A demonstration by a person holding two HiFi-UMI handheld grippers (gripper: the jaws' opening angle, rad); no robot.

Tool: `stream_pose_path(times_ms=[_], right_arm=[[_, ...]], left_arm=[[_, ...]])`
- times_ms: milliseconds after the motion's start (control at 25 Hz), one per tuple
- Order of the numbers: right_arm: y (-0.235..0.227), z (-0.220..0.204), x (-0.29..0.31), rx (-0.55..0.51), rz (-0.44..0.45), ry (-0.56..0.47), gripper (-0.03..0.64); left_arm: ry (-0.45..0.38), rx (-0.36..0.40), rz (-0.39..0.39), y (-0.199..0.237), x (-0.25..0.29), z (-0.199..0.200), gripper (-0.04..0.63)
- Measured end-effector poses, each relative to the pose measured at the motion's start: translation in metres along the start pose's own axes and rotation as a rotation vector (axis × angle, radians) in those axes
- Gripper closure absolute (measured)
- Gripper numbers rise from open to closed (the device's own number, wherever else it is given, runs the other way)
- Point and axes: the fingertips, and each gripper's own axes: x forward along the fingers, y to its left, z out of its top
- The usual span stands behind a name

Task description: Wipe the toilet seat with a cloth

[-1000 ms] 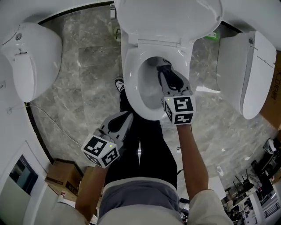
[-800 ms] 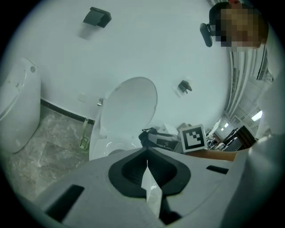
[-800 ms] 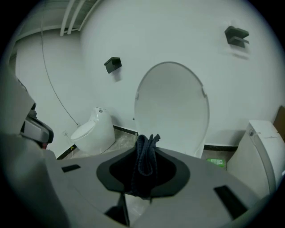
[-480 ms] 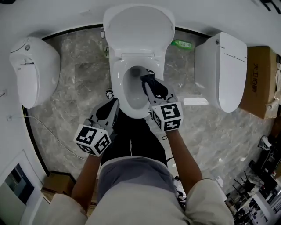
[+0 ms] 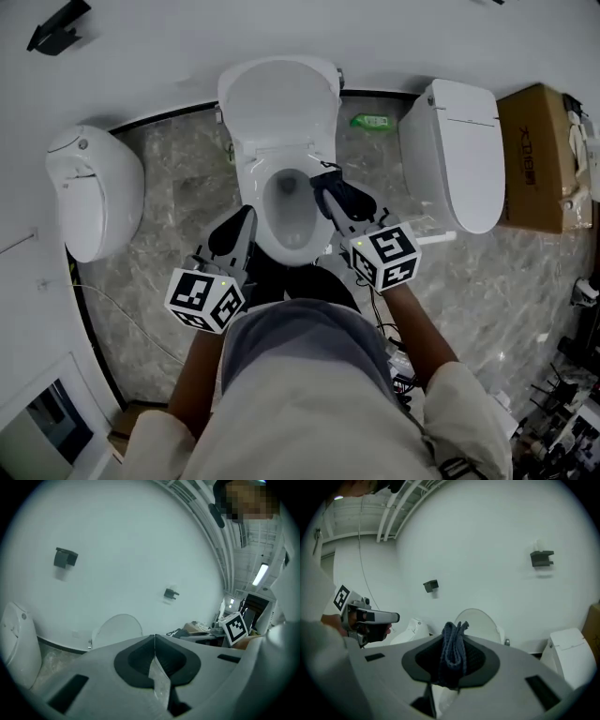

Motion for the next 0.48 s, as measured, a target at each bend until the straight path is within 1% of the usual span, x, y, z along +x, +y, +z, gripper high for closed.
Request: stream_pose_path(times_ms=[120,240,360,480], right_arm=[[0.003,0.022,-0.025,-0.031,0.012,-0.024,0.538],[0.005,0.04,-0.048,-0.067,0.015,-0.047,0.538],[0.008,0.055,-0.067,-0.088,0.015,-0.077,0.538],[0.013,0.063,-0.086,-0.08,0.014,-0.11,0.538]], left_arm=[[-0.046,0.027,-0.002,-0.011,-0.011,0.024,0.584],[-0.082,0.024,0.007,-0.017,-0.022,0.041,0.584],[-0.108,0.019,0.018,-0.021,-0.031,0.048,0.584],[-0.122,0.024,0.035,-0.025,-0.039,0.049,0.584]])
